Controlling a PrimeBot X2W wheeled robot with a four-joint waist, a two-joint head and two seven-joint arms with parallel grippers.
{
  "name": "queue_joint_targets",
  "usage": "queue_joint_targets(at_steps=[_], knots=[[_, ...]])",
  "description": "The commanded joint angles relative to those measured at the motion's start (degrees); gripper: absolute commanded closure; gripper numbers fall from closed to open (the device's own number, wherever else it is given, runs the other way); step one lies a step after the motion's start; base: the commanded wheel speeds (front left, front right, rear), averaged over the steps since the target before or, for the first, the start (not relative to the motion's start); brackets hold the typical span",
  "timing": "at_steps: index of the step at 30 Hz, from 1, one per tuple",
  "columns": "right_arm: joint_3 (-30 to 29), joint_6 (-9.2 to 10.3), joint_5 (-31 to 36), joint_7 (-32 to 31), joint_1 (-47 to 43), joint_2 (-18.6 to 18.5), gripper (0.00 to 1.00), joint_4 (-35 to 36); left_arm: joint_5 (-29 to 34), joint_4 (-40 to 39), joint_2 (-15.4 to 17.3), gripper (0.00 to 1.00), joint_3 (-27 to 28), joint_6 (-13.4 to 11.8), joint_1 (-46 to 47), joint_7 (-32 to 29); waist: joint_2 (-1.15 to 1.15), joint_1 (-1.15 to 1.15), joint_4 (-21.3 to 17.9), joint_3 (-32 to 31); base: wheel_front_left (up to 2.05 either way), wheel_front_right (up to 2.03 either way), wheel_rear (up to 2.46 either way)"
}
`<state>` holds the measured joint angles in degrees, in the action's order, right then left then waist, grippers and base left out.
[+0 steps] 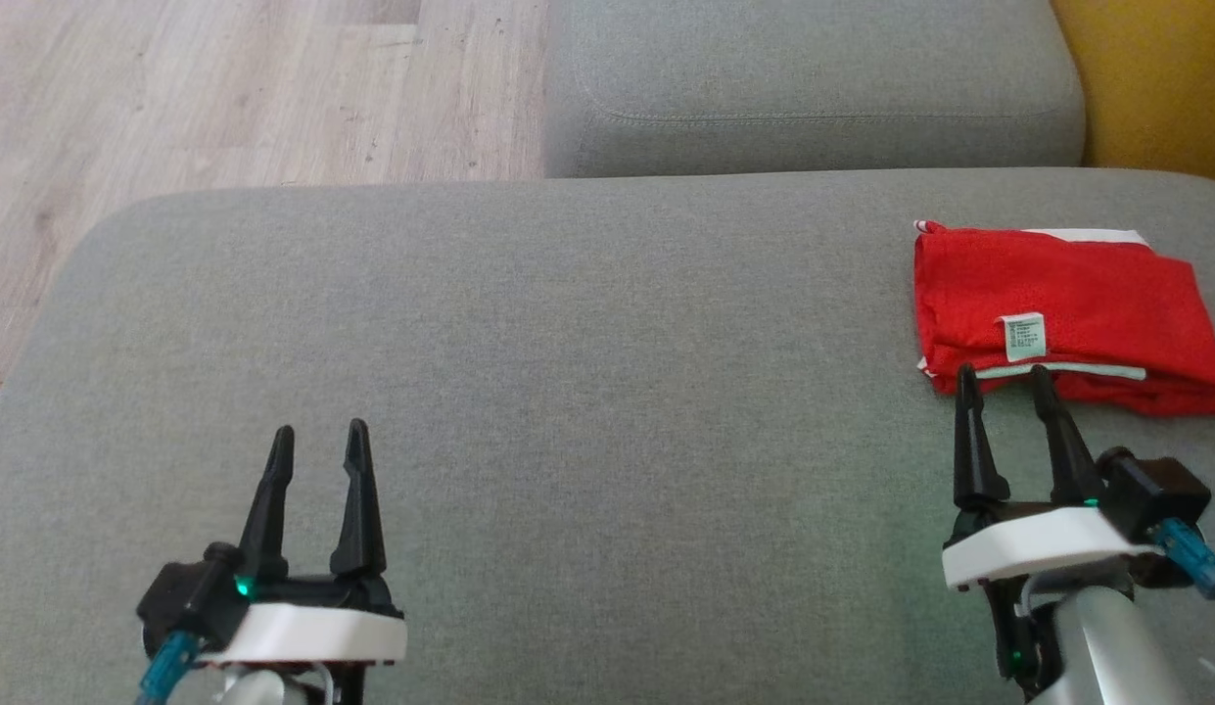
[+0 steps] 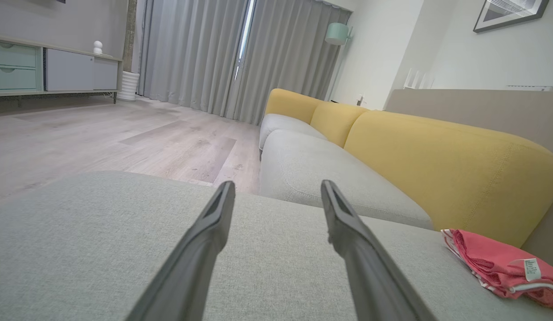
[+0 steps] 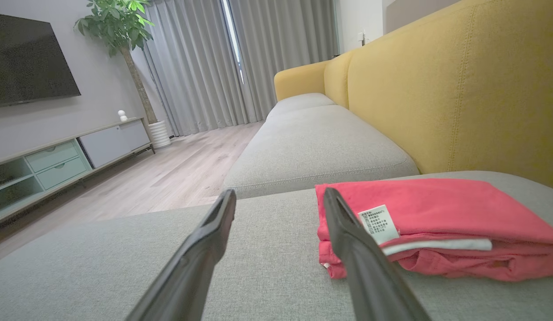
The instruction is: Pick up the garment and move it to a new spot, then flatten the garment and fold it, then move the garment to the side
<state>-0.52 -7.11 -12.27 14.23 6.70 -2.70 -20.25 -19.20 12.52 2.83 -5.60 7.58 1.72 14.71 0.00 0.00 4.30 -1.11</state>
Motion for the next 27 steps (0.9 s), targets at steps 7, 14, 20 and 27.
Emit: queue_joint_targets(at_steps=[7,14,20,27], knots=[[1.9,-0.37,-0.5,0.8,1.3,-0.2,0.0,2.1,-1.6,-1.5,0.1,0.0,2.5,-0.1,1.5,0.3,0.0,0.0,-0.2,0.0,0.0,0.0,0.0],[0.2,0.02,-1.5,-0.4,-1.6,0.1,1.0,-3.1,-2.7,3.4,0.0,1.0,0.1,0.0,-1.2,-0.2,0.0,0.0,-0.3,0.0,0.0,0.0,0.0],[-0.1,0.0,-5.3,-1.4,-1.6,0.1,1.0,-2.7,-6.3,3.3,0.2,1.0,0.5,0.0,-0.9,-1.1,0.0,0.0,-0.5,0.1,0.0,0.0,0.0],[-0.4,-0.03,-9.8,-2.5,-1.6,0.1,1.0,-2.1,-10.4,3.3,0.3,1.0,1.0,0.0,-0.6,-2.2,0.0,0.0,-0.7,0.2,0.0,0.0,0.0]])
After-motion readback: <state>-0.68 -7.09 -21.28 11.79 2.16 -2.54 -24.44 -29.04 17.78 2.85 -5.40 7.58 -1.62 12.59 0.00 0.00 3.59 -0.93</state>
